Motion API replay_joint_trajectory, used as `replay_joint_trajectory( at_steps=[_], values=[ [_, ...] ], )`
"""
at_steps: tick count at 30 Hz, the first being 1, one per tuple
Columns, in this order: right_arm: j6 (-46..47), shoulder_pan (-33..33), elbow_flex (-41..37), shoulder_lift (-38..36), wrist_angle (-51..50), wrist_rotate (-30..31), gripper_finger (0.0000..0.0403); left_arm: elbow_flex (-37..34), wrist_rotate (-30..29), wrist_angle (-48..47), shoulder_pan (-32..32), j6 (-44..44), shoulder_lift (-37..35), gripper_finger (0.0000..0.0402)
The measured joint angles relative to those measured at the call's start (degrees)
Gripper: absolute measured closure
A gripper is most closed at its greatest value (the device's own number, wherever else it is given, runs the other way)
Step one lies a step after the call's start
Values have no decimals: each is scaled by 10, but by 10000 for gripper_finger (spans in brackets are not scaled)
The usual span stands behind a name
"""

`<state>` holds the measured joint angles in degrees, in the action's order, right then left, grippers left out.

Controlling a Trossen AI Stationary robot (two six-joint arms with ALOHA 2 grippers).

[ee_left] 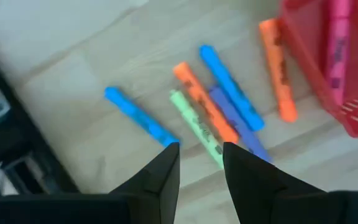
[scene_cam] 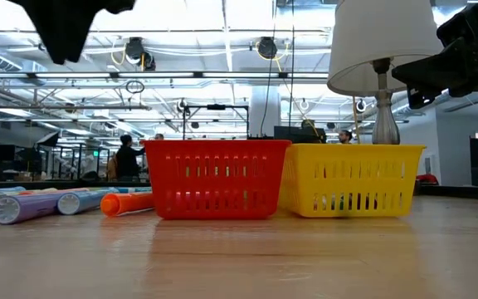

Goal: Pick & Place Markers
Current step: Put the large blue highlighter into the bottom red bin

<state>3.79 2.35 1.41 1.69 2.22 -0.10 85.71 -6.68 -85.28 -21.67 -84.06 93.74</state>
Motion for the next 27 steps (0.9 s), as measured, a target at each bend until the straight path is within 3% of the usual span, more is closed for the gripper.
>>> replay_joint_trajectory(
  at_steps=[7,13,16,21,27],
  values=[
    [0,0,0,0,0,0,385,-30,5,-30,-10,-51,-3,273],
    [0,0,0,0,0,0,385,-138,91,-11,11,-75,-4,266],
    [0,0,0,0,0,0,385,-199,98,23,23,-73,-18,242],
    [0,0,0,0,0,0,385,-292,80,157,33,-72,-65,195],
    [0,0,0,0,0,0,385,-353,58,182,29,-126,-122,155]
  ],
)
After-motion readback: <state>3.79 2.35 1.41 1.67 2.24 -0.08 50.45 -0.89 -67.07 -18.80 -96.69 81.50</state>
